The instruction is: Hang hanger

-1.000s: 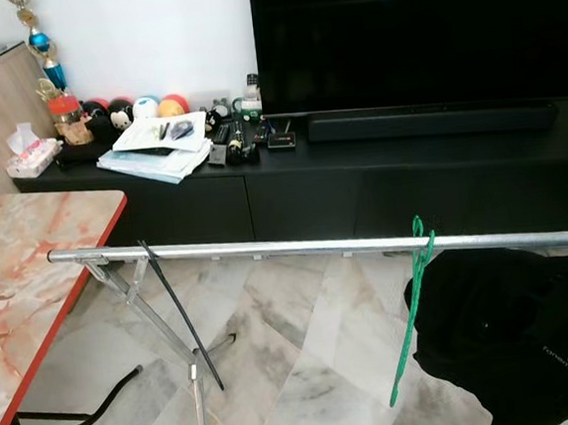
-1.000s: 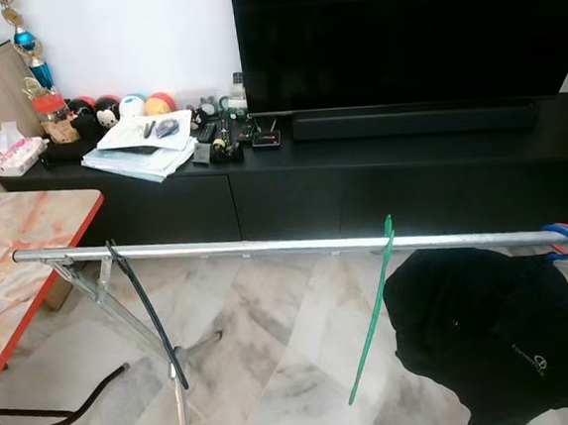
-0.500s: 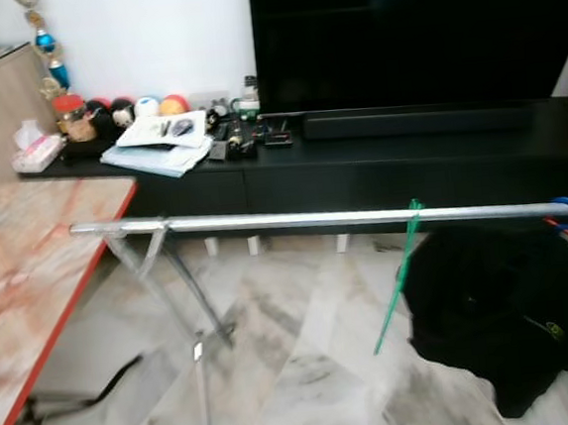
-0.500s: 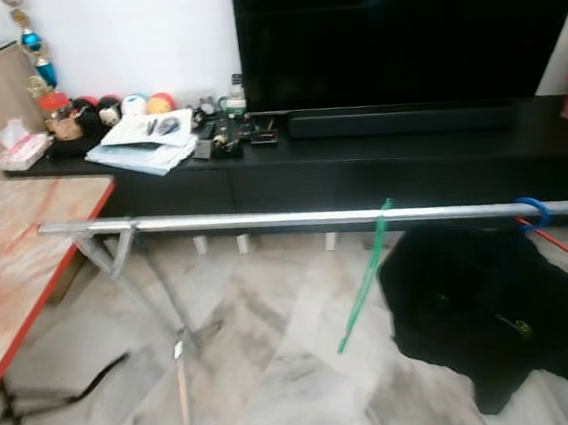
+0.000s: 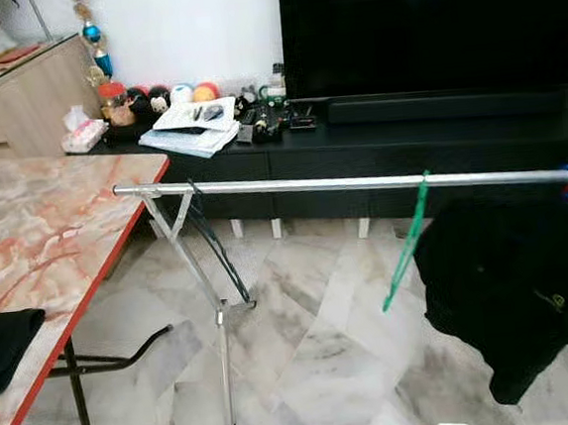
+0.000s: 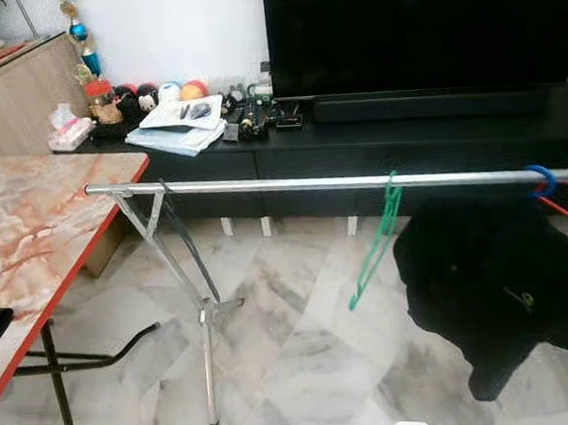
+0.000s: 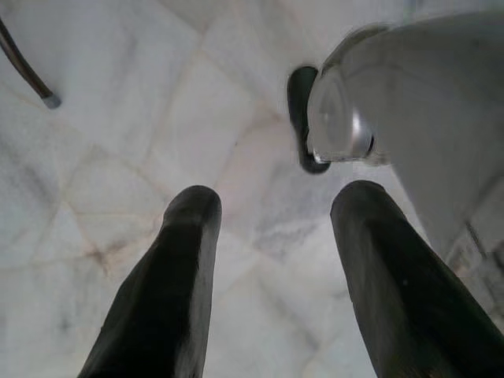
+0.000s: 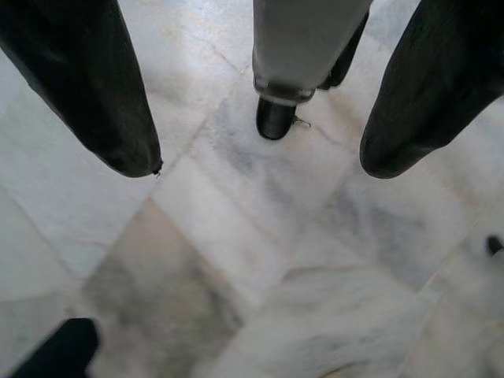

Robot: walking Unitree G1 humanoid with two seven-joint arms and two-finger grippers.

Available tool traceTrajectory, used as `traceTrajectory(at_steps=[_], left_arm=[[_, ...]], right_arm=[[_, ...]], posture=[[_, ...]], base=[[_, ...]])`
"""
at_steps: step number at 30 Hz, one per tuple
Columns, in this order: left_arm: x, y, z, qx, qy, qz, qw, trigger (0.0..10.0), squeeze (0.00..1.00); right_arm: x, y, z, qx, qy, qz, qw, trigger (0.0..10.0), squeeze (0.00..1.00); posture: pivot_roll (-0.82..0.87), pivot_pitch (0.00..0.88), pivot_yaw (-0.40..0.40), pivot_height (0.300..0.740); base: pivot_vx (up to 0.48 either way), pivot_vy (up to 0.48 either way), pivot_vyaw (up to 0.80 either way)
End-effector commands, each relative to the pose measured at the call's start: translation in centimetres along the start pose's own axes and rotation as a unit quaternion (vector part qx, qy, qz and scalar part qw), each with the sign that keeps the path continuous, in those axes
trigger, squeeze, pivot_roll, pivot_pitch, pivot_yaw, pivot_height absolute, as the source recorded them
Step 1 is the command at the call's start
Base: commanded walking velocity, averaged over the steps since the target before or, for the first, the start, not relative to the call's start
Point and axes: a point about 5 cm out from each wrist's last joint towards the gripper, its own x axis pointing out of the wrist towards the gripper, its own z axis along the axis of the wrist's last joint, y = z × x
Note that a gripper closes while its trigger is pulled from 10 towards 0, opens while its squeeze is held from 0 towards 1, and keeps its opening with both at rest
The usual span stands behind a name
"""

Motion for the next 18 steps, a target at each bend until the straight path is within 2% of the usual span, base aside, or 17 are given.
traceTrajectory(at_steps=[1, 8, 18], left_arm=[[-0.09, 0.5, -0.09, -0.006, 0.003, 0.006, 1.0, 10.0, 0.0], [-0.08, 0.49, -0.06, -0.005, 0.002, 0.006, 1.0, 10.0, 0.0], [-0.08, 0.46, -0.11, 0.0, 0.006, 0.005, 1.0, 10.0, 0.0]], right_arm=[[0.02, 1.04, 0.2, 0.004, 0.004, 0.011, 1.0, 10.0, 0.0], [0.02, 0.9, 0.13, 0.003, 0.004, 0.011, 1.0, 10.0, 0.0], [0.01, 0.59, 0.03, 0.004, 0.006, 0.009, 1.0, 10.0, 0.0]], posture=[[0.06, 0.028, 0.028, 0.74], [0.06, 0.027, 0.029, 0.74], [0.06, 0.029, 0.028, 0.74]], base=[[-0.247, 0.0, 0.0], [-0.245, 0.0, 0.0], [0.0, 0.0, 0.0]])
